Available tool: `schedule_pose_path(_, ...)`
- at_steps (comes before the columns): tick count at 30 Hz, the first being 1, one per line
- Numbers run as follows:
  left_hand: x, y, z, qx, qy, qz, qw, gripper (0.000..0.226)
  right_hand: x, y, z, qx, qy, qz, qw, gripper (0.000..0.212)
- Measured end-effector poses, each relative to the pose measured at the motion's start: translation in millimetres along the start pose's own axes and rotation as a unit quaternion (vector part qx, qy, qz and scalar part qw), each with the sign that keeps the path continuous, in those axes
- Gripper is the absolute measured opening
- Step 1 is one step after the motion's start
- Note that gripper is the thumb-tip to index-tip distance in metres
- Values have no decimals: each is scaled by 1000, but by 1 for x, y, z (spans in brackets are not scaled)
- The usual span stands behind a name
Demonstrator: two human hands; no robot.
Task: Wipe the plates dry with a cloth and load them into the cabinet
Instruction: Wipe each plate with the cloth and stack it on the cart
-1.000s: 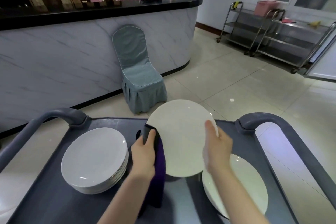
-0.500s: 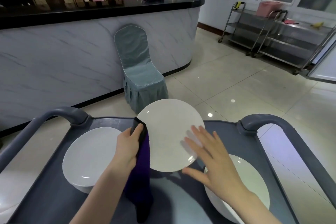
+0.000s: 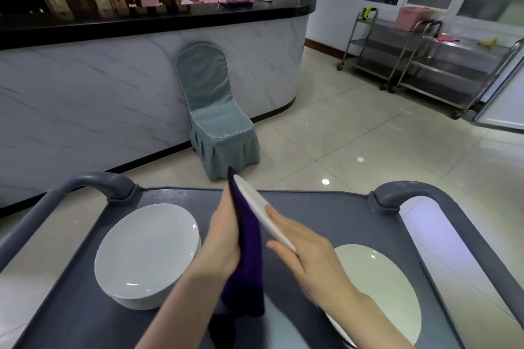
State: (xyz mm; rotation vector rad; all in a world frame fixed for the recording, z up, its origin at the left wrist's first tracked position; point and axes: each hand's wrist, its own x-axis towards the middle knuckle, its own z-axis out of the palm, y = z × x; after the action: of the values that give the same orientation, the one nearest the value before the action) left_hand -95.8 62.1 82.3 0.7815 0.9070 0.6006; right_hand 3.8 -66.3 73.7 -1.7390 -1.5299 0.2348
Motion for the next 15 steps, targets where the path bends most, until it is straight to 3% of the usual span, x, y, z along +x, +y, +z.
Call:
schedule_pose_path(2,-8,-5,20,65,-13,40,997,85,5,-16,5,138,48,82,986,16)
schedule_pose_path(3,-10,-7,28,128,-27,134,982,77,8,-20,7,183,87,124,971,26)
schedule_pose_path(5,-11,-10,34,244,-51,331,910,44,11,-23,9,268,143,204,931,38)
schedule_pose_path(6,-9,-11,33,279,-62,388,876,42,15,-24,8,306,161,229,910,40)
schedule_pose_path(11,-7,-44,27,508,-132,499,689,62,36,-20,-10,416,211,311,828,43)
schedule_pose_path(13,-4,-49,22,501,-169,503,684,59,35,-18,-9,428,215,332,813,45)
schedule_pose_path(15,1,-45,18,456,-184,483,725,55,28,-15,-3,417,210,360,808,49)
